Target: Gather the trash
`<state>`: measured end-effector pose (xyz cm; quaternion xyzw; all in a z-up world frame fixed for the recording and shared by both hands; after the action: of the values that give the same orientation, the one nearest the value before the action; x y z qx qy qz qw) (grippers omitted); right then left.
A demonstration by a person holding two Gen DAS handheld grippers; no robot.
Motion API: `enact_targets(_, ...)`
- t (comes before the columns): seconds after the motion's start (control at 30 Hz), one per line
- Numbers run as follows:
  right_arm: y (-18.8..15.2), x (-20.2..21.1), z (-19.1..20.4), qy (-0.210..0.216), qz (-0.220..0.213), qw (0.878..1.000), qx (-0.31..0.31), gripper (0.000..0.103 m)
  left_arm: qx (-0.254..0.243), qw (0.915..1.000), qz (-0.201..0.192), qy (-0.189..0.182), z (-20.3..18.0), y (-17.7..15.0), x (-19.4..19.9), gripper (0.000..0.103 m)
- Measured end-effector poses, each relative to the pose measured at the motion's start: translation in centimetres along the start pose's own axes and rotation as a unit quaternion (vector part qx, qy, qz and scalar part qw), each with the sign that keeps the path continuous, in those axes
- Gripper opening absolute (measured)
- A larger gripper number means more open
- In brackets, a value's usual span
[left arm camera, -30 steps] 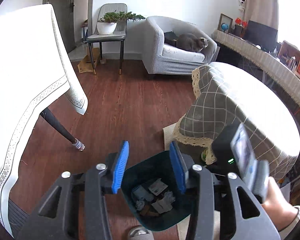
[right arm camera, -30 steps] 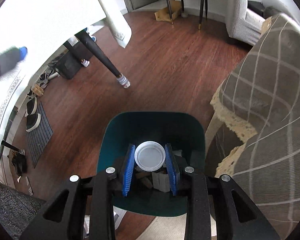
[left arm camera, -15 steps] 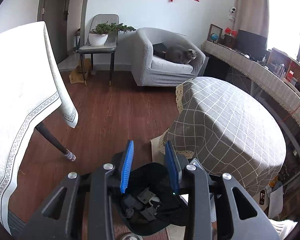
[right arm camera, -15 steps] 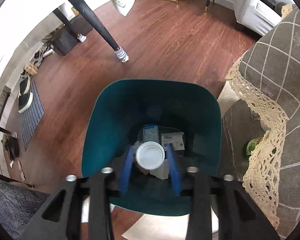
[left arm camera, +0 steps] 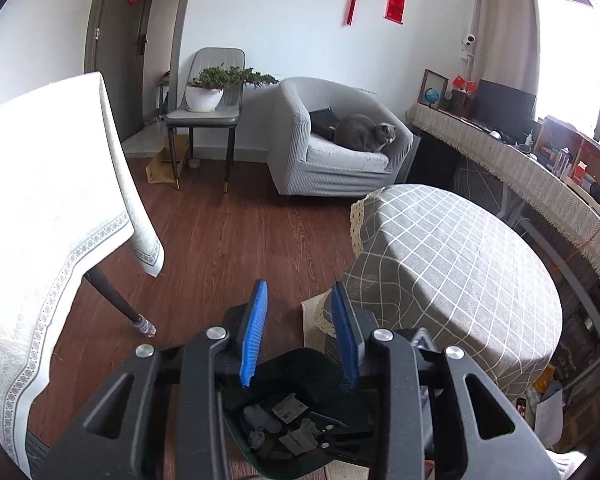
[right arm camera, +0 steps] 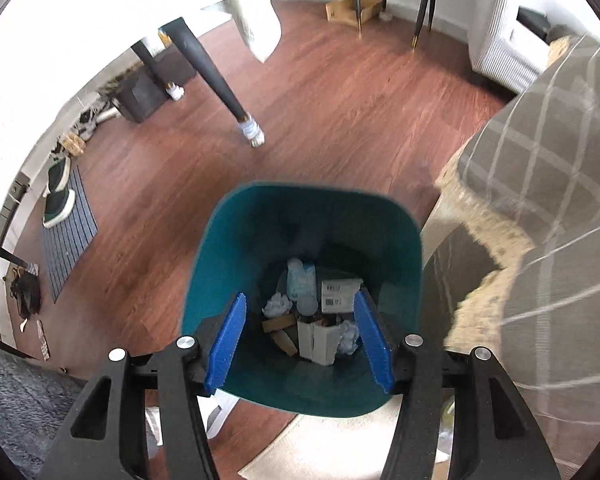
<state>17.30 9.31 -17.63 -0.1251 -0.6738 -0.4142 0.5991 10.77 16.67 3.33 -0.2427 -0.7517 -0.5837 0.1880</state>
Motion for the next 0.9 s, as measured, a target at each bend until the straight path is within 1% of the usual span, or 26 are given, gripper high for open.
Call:
enact_targets(0.07, 0.2, 1.8, 0.1, -0.005, -0.021, 1.000, 0.006, 0.057, 0.010, 0.9999, -0.011, 0.002, 0.0, 0.4, 1.0, 0.038)
enact_targets(0.17, 0.5, 4.9, 0.1, -0.009, -0.059, 0.998, 0.007, 0.057, 0.013, 0.9996, -0.025, -0.003, -0.3, 0.7, 2.8, 0.047)
enact_targets(0.23, 0.7, 7.5, -0.2, -0.014, -0.088, 0.996, -0.003, 0.057, 0.006, 0.9995, -0.030, 0.004, -0.5, 0.1, 4.0, 0.061)
enact_targets(0.27, 0.6, 8.8, -0.4, -0.018, -0.102, 0.995, -0.007, 0.057, 0.005, 0.9995, -0.031, 0.006, -0.5, -0.4, 4.6, 0.064)
enact_targets(0.3, 0.3, 10.3, -0.4, -0.025, -0.116, 0.993, -0.009, 0.060, 0.010, 0.9995, -0.029, 0.007, -0.4, -1.0, 5.0, 0.071)
enact_targets(0.33, 0.0, 11.6, -0.5, -0.035, -0.126, 0.991, -0.010, 0.065, 0.016, 0.9994, -0.029, 0.006, -0.2, -1.4, 5.4, 0.076)
enact_targets(0.37, -0.5, 12.8, -0.6, -0.046, -0.135, 0.990, -0.011, 0.066, 0.021, 0.9994, -0.029, 0.004, -0.1, -1.8, 5.8, 0.078)
enact_targets(0.4, -1.1, 14.0, -0.7, -0.054, -0.144, 0.988, -0.013, 0.068, 0.025, 0.9992, -0.031, 0.008, 0.0, -2.3, 6.2, 0.083)
enact_targets(0.47, -2.1, 16.0, -1.2, -0.065, -0.156, 0.985, -0.022, 0.070, 0.024, 0.9988, -0.037, 0.021, -0.3, -2.9, 6.9, 0.087)
enact_targets(0.53, -3.5, 18.0, -1.8, -0.084, -0.167, 0.982, -0.029, 0.075, 0.021, 0.9984, -0.041, 0.031, -0.9, -3.3, 7.4, 0.094)
enact_targets(0.57, -4.2, 19.0, -2.2, -0.096, -0.173, 0.980, -0.033, 0.077, 0.018, 0.9983, -0.044, 0.035, -1.3, -3.5, 7.7, 0.095)
enact_targets(0.63, -5.7, 20.9, -3.1, -0.113, -0.188, 0.975, -0.046, 0.086, 0.011, 0.9979, -0.046, 0.044, -2.4, -4.0, 7.9, 0.097)
enact_targets(0.67, -6.6, 21.9, -3.7, -0.123, -0.195, 0.972, -0.053, 0.088, 0.007, 0.9977, -0.044, 0.051, -3.0, -4.2, 7.8, 0.097)
enact_targets(0.73, -8.2, 23.6, -4.9, -0.140, -0.207, 0.966, -0.065, 0.091, -0.004, 0.9972, -0.035, 0.065, -4.2, -5.0, 7.2, 0.097)
enact_targets(0.83, -10.8, 26.2, -7.0, -0.170, -0.229, 0.955, -0.081, 0.099, -0.016, 0.9956, -0.025, 0.089, -5.7, -6.4, 6.3, 0.099)
enact_targets(0.9, -12.6, 27.5, -8.5, -0.191, -0.238, 0.948, -0.095, 0.099, -0.019, 0.9954, -0.022, 0.092, -6.4, -7.4, 5.8, 0.099)
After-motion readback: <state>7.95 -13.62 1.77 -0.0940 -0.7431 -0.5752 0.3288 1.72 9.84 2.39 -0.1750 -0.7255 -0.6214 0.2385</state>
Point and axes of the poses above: each gripper's, at about its wrist camera, not at the fingertips, and x roughly against the way its jaws point, z to its left, y to its top, the point moved 1 cm from there along -x, roughly the way its jaws point, and after that the axes turned 6 degrees about x, right-handed, at the moved point
